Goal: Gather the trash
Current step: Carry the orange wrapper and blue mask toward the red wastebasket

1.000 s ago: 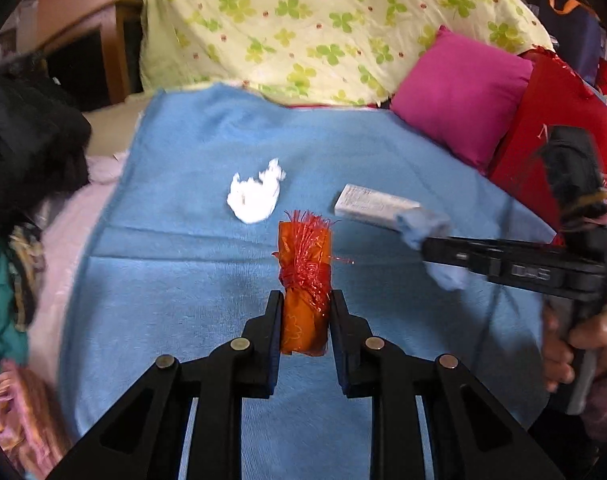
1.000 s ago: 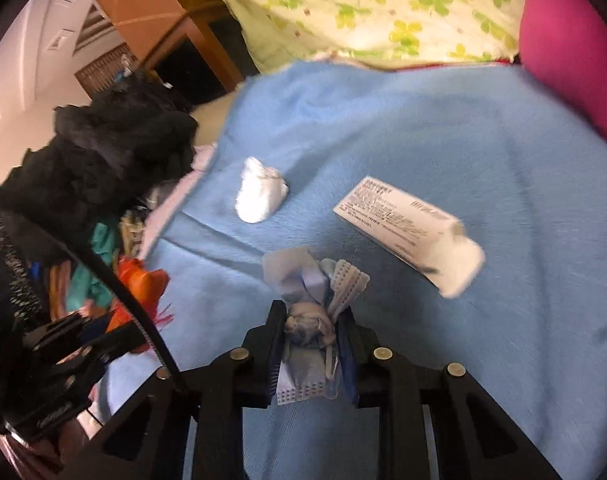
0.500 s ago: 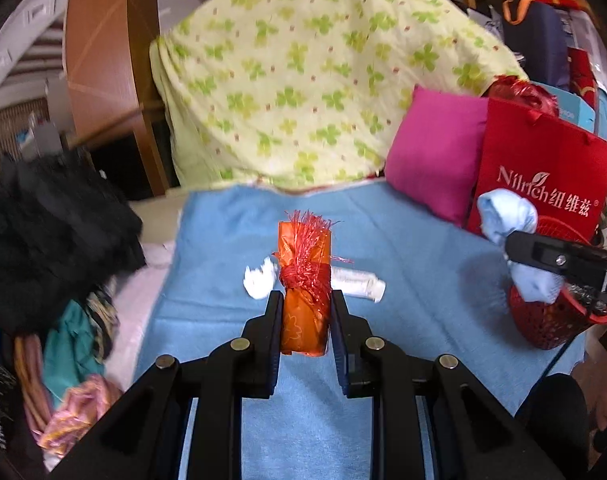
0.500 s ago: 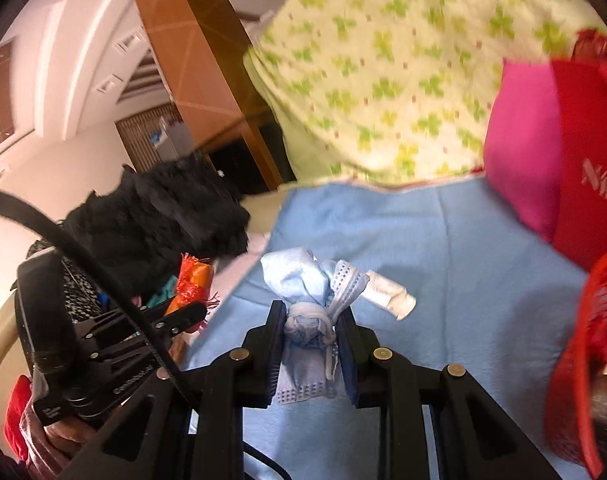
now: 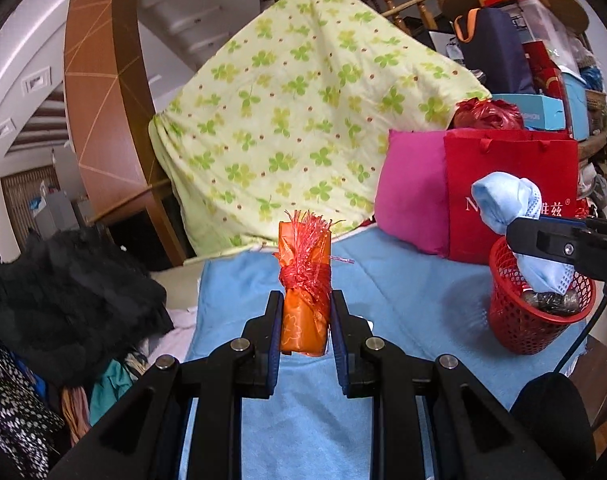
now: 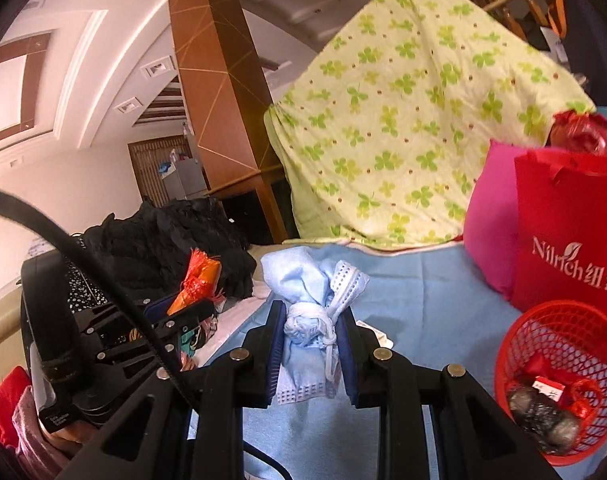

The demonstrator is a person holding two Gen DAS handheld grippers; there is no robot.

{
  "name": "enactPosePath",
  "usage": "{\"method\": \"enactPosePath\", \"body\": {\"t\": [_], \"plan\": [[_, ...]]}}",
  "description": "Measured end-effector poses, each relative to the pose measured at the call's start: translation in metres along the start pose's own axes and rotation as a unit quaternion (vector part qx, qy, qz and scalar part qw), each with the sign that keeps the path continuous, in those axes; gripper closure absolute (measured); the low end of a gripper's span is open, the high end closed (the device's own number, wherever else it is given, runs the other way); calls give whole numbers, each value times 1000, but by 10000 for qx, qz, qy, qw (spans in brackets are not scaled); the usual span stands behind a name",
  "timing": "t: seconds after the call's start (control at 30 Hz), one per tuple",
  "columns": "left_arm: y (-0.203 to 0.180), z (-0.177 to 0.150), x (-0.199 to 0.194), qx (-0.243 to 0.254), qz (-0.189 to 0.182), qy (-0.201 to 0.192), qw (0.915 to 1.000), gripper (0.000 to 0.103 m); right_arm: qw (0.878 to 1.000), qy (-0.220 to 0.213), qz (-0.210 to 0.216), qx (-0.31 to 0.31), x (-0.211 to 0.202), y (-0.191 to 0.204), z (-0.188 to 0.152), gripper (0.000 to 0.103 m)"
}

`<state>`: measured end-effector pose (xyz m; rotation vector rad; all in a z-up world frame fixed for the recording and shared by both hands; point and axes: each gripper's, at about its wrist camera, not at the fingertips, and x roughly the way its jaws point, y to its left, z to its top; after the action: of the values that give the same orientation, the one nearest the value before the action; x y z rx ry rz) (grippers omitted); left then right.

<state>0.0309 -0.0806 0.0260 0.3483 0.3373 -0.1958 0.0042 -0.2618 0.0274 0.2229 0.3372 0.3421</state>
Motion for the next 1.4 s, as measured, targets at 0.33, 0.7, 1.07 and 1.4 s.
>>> {"method": "enactPosePath", "body": {"t": [0.33, 0.7, 1.07, 1.4], "plan": [[-21, 11, -12, 259, 50, -103, 9996, 79, 9996, -248, -91, -130, -28, -1, 2, 76], [-43, 15, -8, 518, -60, -55, 9986, 79, 9993, -343, -114, 137, -42, -25, 1, 76], [-55, 18, -7, 649, -100, -44, 9978, 79, 9989, -404, -86, 200, -49, -35, 1, 76], [-64, 19, -7, 811, -131, -49, 9966, 79, 9983, -523, -103, 253, -58, -34, -2, 76]]}}
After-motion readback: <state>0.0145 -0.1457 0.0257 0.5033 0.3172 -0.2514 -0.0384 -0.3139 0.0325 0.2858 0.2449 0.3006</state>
